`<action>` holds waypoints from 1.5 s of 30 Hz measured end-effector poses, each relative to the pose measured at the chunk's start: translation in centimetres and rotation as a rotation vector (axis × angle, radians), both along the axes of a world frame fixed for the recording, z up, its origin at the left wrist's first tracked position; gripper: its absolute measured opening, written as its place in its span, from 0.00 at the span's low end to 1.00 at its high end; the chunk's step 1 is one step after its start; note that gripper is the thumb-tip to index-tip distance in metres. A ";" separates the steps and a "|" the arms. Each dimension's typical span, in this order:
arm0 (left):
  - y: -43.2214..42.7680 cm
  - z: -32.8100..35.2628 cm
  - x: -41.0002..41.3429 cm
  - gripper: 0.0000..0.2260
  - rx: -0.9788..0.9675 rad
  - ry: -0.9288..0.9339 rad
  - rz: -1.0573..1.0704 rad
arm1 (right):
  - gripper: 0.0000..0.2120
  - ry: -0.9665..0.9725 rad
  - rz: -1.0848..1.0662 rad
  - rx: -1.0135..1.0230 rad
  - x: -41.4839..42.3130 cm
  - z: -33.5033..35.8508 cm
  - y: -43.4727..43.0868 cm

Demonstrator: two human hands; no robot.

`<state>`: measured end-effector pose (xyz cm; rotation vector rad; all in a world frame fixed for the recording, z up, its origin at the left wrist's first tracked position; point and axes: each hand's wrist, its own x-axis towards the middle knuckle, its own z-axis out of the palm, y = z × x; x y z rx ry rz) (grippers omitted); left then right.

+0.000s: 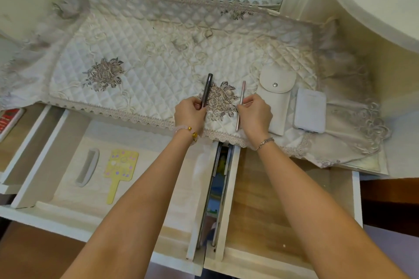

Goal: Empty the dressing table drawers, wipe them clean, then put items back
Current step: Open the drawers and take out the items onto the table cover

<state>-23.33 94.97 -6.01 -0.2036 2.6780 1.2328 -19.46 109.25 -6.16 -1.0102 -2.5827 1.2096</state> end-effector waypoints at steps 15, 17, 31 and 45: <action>-4.2 1.7 5.5 0.18 -0.312 0.394 -0.299 | 0.25 0.116 0.342 0.255 7.6 2.5 0.9; -5.1 1.7 7.0 0.20 -0.381 0.508 -0.349 | 0.26 0.090 0.372 0.273 9.1 2.6 1.3; -10.7 2.1 18.4 0.25 -0.679 0.442 -0.331 | 0.30 0.026 0.597 0.381 18.2 3.0 -0.5; -18.2 2.0 19.4 0.26 -0.693 0.407 -0.266 | 0.30 0.039 0.701 0.360 18.6 3.1 -7.0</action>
